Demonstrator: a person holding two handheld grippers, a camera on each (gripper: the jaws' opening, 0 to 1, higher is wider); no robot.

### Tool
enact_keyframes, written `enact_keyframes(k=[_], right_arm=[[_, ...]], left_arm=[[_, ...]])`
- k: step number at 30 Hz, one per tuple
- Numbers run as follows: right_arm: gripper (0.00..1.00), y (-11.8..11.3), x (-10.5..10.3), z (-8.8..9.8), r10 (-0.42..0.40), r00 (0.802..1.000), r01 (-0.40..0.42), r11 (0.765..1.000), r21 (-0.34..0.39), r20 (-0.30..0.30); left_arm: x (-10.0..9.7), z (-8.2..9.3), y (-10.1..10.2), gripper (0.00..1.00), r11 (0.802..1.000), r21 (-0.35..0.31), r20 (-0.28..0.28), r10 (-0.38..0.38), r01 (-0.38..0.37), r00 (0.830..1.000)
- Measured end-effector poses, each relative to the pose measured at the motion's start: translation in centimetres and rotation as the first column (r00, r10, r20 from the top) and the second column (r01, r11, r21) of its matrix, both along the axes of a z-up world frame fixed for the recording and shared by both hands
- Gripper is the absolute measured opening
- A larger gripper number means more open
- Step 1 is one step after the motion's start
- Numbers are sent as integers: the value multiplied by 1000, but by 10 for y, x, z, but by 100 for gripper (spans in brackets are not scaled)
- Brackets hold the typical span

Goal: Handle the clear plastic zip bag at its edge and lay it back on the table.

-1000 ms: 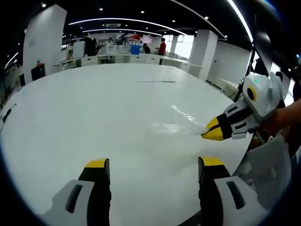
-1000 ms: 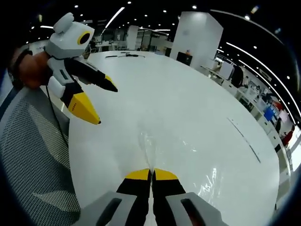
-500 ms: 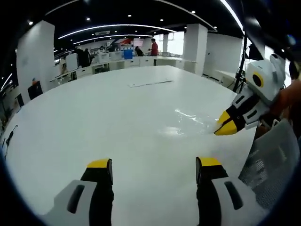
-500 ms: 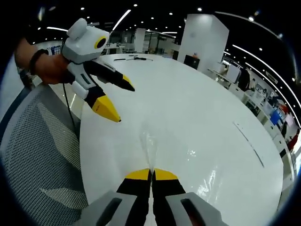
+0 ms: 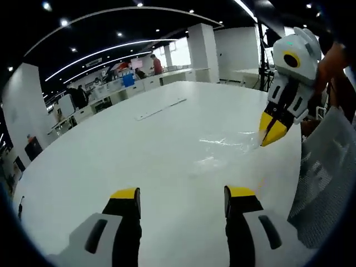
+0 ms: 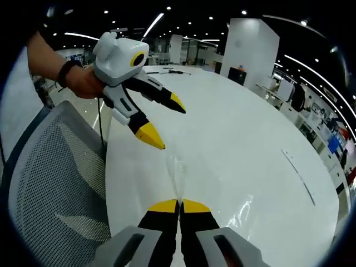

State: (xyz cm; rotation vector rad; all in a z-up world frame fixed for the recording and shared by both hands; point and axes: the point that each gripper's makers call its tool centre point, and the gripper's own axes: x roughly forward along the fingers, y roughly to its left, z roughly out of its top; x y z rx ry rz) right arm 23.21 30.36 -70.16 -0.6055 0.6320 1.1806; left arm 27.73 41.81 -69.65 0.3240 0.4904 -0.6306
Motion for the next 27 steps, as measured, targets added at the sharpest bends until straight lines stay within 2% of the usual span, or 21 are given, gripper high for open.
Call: enact_keyframes(k=[4, 7, 11, 16, 21, 23, 27], right_arm=[[0, -1, -6, 2, 48, 999, -48, 998, -35, 0], [0, 0, -5, 4, 50, 999, -50, 998, -27, 3], [0, 1, -3, 6, 51, 999, -51, 998, -23, -5], [0, 4, -8, 7, 79, 997, -79, 996, -29, -6], [0, 4, -9, 7, 93, 996, -93, 995, -31, -11], [0, 3, -9, 7, 95, 995, -96, 995, -33, -11], [0, 0, -8, 7, 94, 996, -94, 995, -34, -10]], left_arm=[[2, 2, -7, 52, 999, 6, 17, -41, 41, 999], [1, -1, -11, 46, 996, 26, 18, -82, 82, 996], [-1, -9, -11, 35, 988, 86, 20, -128, 126, 992], [1, -9, -11, 29, 974, 152, 40, -174, 166, 984], [0, -12, -13, 24, 961, 187, 42, -216, 205, 975], [-2, -14, -14, 15, 956, 196, 28, -228, 218, 973], [-4, -19, -13, 10, 949, 212, 15, -241, 233, 970]])
